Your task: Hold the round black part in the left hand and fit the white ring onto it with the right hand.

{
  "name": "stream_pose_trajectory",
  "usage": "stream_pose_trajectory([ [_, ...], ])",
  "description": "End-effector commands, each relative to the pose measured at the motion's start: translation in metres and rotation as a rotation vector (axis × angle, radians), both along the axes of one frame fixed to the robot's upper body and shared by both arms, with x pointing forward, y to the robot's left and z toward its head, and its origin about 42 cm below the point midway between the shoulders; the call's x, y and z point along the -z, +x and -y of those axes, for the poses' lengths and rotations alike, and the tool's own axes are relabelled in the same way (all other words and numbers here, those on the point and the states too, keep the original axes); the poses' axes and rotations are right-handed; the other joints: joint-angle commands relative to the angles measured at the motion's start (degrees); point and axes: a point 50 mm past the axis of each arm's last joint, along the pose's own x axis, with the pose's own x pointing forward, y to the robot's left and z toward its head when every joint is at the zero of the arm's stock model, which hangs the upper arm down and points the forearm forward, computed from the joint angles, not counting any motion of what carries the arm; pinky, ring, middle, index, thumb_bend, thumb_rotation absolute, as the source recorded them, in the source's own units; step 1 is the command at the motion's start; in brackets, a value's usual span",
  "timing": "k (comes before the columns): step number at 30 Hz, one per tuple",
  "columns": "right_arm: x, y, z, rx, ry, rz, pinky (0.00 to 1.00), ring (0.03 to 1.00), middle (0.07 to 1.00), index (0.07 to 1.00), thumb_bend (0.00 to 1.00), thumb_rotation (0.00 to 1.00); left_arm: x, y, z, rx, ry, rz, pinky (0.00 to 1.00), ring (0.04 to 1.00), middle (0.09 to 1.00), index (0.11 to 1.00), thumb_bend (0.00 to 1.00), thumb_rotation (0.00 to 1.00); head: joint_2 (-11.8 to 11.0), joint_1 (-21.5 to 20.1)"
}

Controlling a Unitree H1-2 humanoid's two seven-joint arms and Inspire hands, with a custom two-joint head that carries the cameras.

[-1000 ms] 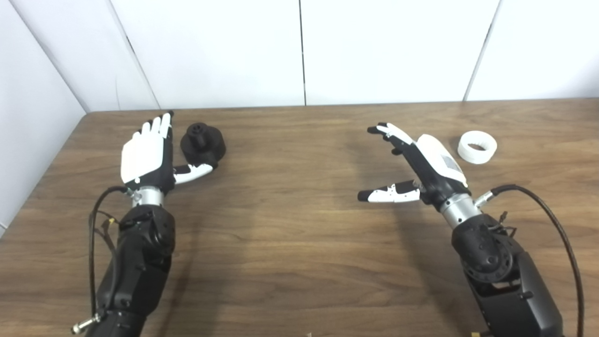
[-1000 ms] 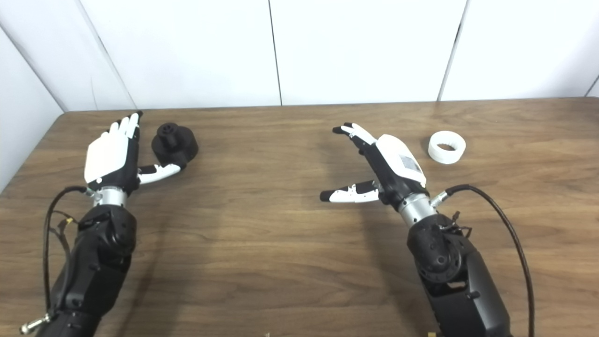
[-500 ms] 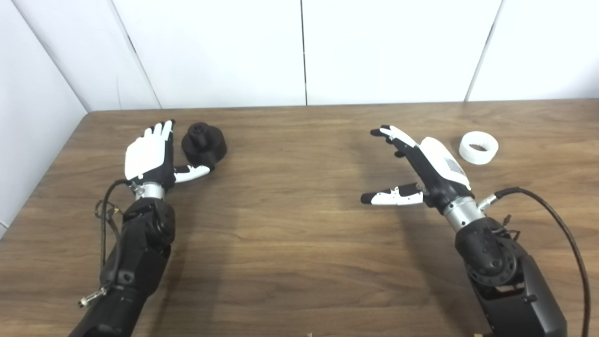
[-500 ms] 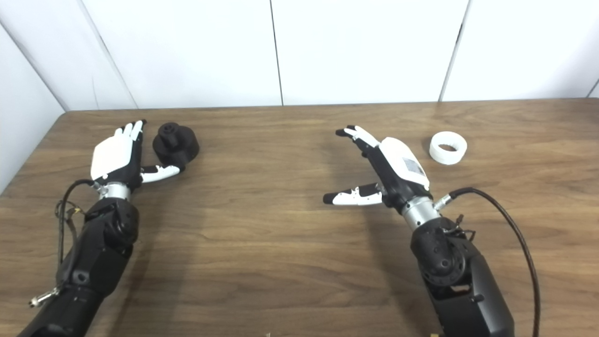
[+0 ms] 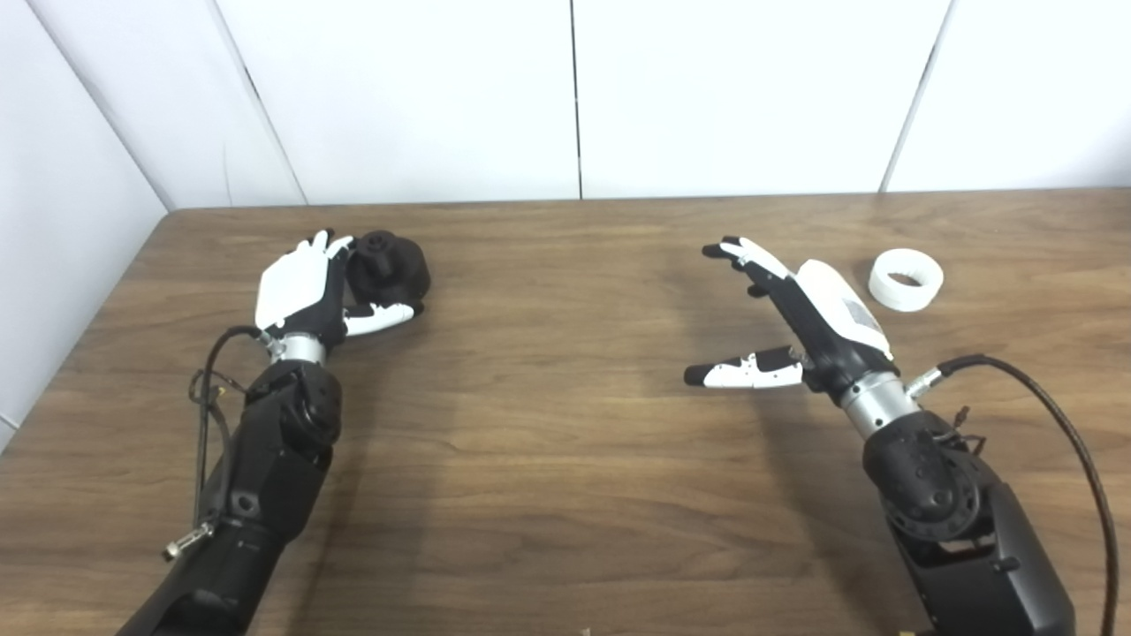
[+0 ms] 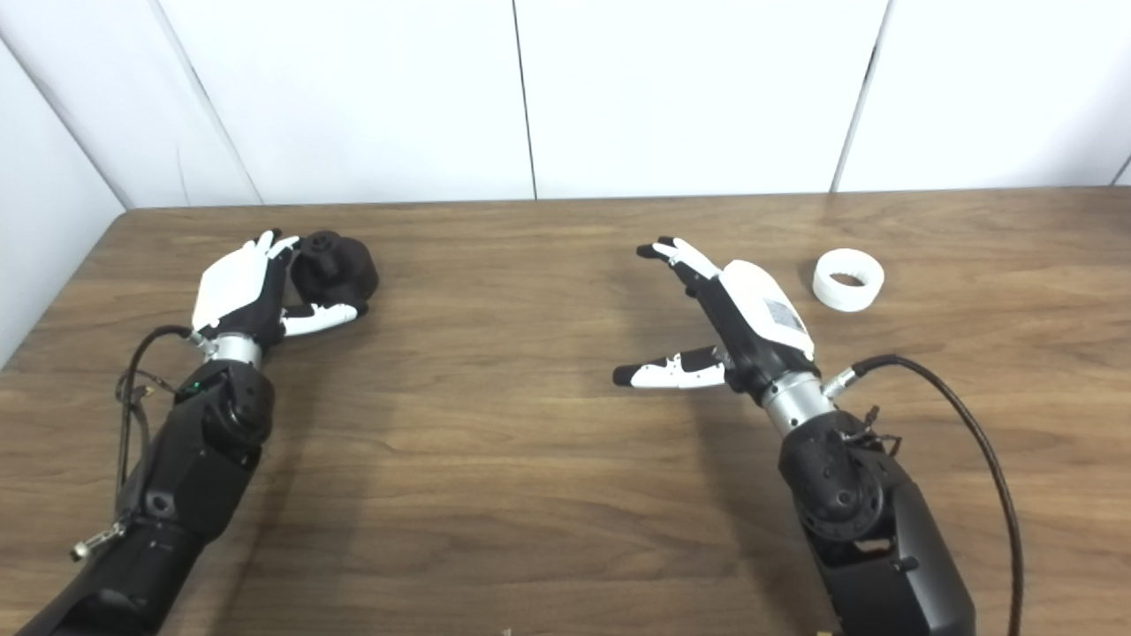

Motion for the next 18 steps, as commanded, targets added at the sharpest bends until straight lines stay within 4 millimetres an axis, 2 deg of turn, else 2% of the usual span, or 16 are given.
stream_pose_trajectory([
  [1,-0.026,0.003,-0.001,-0.022,0.003,0.101,0.75,0.877,0.935,0.873,0.87,0.37,-0.031,0.021,-0.008,-0.001,0.027,0.078,1.0,1.0,1.0,0.859,1.0,0.57,0.1,-0.1],
  [11,-0.03,-0.002,0.008,-0.011,-0.017,0.119,0.72,0.86,0.937,0.874,0.87,0.37,-0.025,0.046,-0.005,-0.057,0.0,0.111,1.0,1.0,1.0,0.778,1.0,0.51,0.7,-0.4],
  [18,-0.03,-0.003,0.013,0.003,-0.014,0.125,0.7,0.856,0.934,0.871,0.88,0.37,-0.019,0.049,-0.003,-0.053,-0.002,0.13,1.0,1.0,1.0,0.73,0.97,0.52,0.9,-0.3],
])
